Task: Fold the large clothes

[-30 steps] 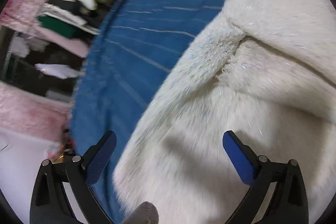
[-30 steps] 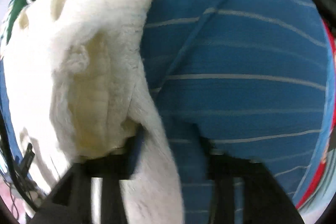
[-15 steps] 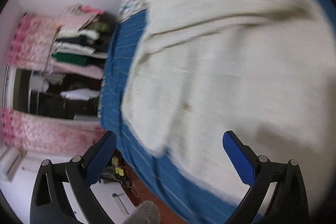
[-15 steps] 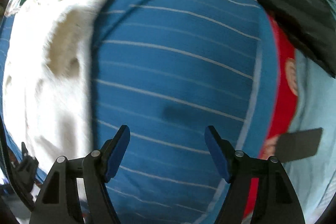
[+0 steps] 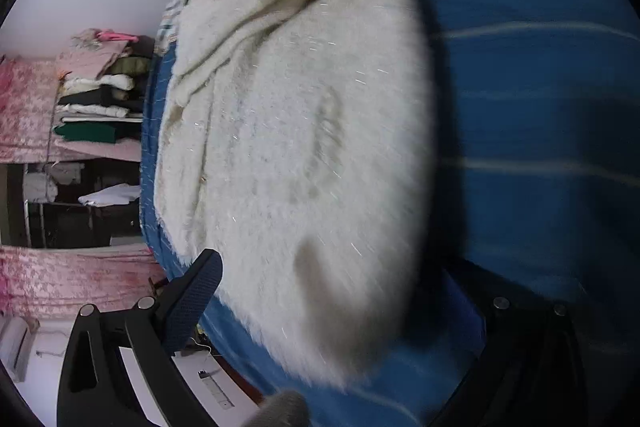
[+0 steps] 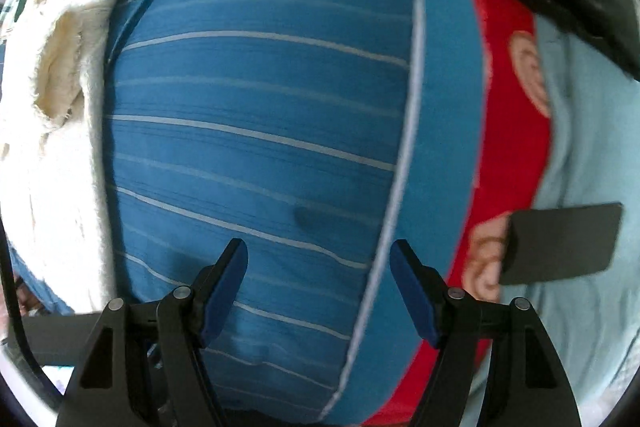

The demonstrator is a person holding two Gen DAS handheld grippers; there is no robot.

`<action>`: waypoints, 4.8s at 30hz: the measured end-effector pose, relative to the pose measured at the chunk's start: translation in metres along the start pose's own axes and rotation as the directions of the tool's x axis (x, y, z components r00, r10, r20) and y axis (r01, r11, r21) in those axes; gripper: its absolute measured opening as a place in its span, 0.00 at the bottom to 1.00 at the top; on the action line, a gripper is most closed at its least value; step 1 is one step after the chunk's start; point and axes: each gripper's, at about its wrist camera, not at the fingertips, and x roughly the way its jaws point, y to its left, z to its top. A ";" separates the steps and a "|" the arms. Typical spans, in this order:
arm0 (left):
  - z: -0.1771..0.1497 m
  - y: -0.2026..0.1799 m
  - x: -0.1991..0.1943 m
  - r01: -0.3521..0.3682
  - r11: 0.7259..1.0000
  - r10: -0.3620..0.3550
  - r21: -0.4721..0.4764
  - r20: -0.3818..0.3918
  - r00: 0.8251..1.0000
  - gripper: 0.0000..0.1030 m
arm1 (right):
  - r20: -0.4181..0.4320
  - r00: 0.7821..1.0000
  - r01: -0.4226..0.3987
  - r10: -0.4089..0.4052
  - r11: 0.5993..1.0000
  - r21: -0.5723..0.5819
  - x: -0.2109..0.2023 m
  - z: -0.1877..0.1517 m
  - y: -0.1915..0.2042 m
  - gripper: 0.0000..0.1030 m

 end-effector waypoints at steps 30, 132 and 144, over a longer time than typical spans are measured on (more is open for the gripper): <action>0.014 0.259 0.045 0.403 0.820 -0.367 -0.406 0.168 0.915 0.15 | 0.110 0.785 -0.604 0.609 0.793 -0.078 -0.089 0.128 0.210 0.23; 0.034 0.335 0.302 0.511 0.629 -0.579 -0.585 0.086 0.811 1.00 | 0.193 0.940 -0.281 0.281 0.959 -0.029 -0.075 0.060 0.161 0.36; 0.030 0.368 0.225 0.341 0.704 -0.418 -0.623 0.026 0.908 1.00 | 0.086 0.996 -0.006 0.039 0.936 -0.353 0.001 0.071 0.322 0.29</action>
